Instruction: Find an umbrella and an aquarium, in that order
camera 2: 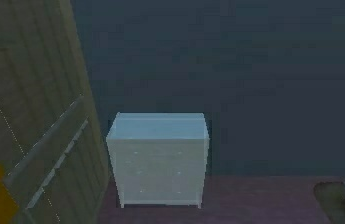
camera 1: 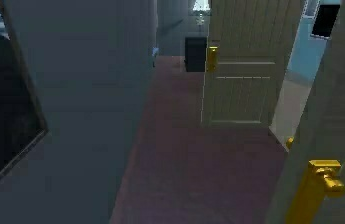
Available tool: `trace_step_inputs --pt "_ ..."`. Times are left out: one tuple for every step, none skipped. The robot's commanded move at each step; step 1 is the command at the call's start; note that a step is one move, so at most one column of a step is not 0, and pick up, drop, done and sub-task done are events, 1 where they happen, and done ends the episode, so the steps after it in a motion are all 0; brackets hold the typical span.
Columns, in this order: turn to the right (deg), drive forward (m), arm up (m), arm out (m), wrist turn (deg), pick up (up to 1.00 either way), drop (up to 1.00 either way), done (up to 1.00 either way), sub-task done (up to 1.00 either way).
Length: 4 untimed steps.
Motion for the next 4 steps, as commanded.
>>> trace_step_inputs --pt "0.0 0.85 0.0 0.0 0.0 0.0 0.0 0.0 0.0" --pt "45.0 0.0 0.0 0.0 0.0 0.0 0.0 0.0 0.0" --pt "30.0 0.0 0.0 0.0 0.0 0.0 0.0 0.0 0.0" --pt "3.0 0.0 0.0 0.0 0.0 0.0 0.0 0.0 0.0"
